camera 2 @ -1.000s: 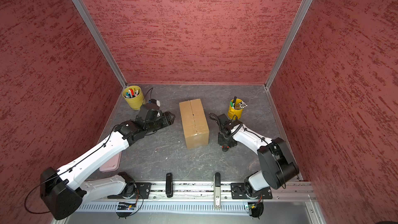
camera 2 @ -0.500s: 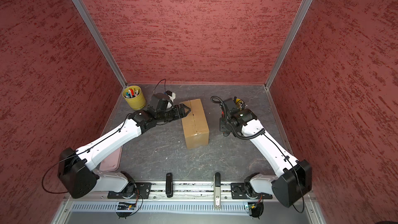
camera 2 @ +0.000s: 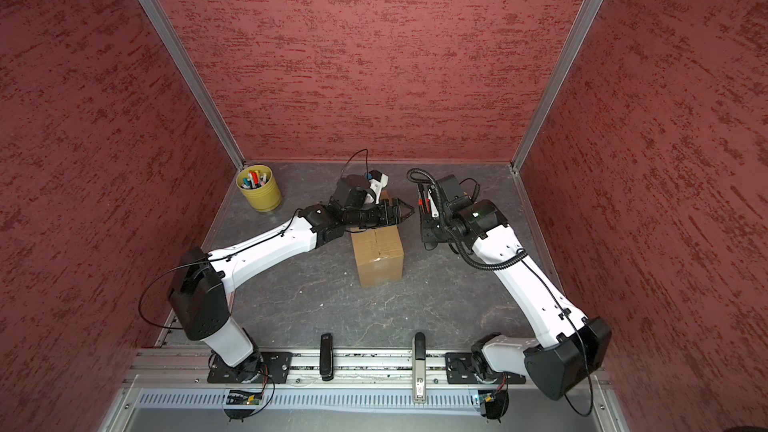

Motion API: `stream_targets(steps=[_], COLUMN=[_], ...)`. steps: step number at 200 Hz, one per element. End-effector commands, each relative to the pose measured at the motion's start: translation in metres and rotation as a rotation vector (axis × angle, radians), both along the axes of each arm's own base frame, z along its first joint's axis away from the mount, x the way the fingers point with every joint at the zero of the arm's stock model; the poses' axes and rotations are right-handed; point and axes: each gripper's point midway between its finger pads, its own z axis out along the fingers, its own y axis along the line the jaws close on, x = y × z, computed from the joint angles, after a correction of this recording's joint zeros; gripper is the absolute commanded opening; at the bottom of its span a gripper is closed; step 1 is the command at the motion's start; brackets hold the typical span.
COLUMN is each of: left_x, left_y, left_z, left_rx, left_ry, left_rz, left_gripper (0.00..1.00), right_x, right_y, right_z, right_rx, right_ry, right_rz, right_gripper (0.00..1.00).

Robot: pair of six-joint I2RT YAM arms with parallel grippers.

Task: Unpack the express box

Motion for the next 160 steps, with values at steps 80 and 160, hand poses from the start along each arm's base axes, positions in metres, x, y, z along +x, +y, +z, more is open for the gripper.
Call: stream_targets(steps=[80, 160], left_x=[0.008, 0.01], left_y=[-0.038, -0.047], left_z=[0.022, 0.031], left_rx=[-0.166, -0.26], left_ry=[-0.014, -0.006], left_rz=[-0.076, -0.107], left_gripper=[0.62, 0.34], right_x=[0.0, 0.006], right_y=[0.024, 0.034], right_z=[0.023, 0.017], right_rx=[0.081, 0.086], right_ry=[-0.041, -0.031], right_rz=[0.067, 0.073], right_gripper=[0.09, 0.09])
